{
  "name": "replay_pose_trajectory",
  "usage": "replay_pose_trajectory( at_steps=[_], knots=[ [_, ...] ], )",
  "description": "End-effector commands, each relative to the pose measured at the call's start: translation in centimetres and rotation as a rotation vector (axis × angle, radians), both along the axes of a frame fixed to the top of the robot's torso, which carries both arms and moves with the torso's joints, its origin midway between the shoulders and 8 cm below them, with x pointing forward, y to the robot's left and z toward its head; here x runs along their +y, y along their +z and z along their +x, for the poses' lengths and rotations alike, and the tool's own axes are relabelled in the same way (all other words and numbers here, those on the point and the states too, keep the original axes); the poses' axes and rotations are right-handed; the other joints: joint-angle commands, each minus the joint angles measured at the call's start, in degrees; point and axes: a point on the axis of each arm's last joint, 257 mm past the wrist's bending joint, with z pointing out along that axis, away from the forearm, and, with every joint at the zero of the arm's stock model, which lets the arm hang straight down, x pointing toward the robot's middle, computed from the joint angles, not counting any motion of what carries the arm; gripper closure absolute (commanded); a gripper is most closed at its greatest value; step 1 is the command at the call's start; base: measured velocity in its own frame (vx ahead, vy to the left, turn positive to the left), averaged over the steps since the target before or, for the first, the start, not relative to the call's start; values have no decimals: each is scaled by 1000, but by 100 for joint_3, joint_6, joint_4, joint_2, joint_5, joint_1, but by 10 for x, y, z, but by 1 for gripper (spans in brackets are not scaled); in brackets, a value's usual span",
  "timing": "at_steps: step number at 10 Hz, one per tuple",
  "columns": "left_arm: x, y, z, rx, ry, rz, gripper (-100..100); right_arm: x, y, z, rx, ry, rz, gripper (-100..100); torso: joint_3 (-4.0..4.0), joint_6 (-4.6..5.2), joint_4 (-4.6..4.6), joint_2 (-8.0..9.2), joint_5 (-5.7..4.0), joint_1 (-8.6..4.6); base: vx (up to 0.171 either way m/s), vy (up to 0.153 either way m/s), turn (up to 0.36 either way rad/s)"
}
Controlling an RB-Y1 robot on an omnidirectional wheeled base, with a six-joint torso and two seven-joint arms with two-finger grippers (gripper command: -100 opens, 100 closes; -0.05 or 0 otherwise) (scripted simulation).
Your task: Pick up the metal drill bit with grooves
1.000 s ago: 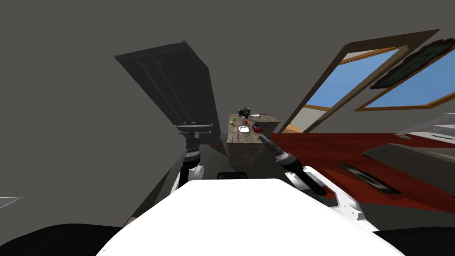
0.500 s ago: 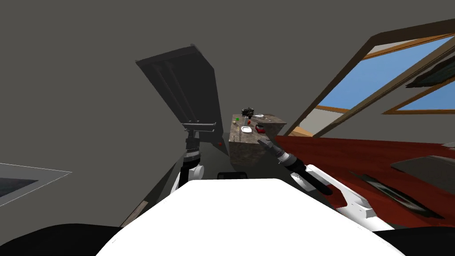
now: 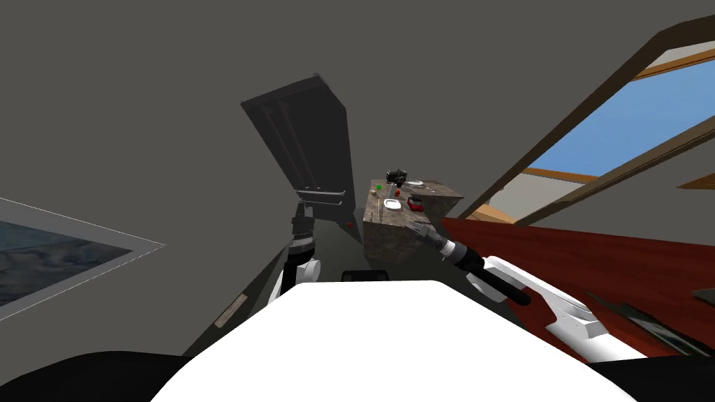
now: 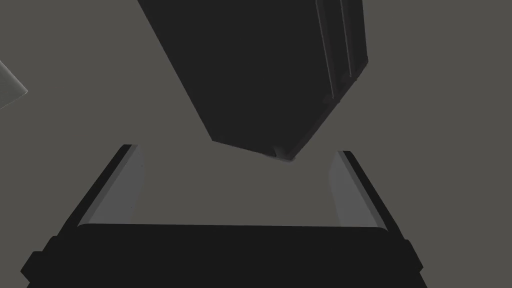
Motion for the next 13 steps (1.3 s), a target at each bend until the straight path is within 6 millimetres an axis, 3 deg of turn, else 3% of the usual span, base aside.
replay_pose_trajectory(
  at_steps=[1,2,3,4,5,8,13],
  knots=[
    [0,0,0,0,0,0,0,-6,-8,-2,17,18,-47,-100,0,0,0,0,0,0,-13,-32,129],
    [0,0,0,0,0,0,0,-13,-22,-6,44,32,-101,-100,-1,4,0,-1,0,0,-13,-30,227],
    [0,0,0,0,0,0,0,-14,-23,-6,47,43,-119,-100,-1,0,-1,-3,0,0,-9,-29,119],
    [0,0,0,0,0,0,0,-22,-37,-10,75,59,-175,-100,-2,4,-1,-4,0,1,-9,-27,226],
    [0,0,0,0,0,0,0,-23,-37,-10,78,67,-190,-100,-3,0,-1,-5,0,1,-9,-34,101],
    [0,0,0,0,0,0,0,-44,-67,-22,142,108,-319,-100,-5,5,-2,-9,-1,-1,1,-37,179],
    [0,0,0,0,0,0,0,-72,-93,-36,214,161,-468,-100,-7,4,-3,-13,-1,-2,6,-35,140]
  ],
)
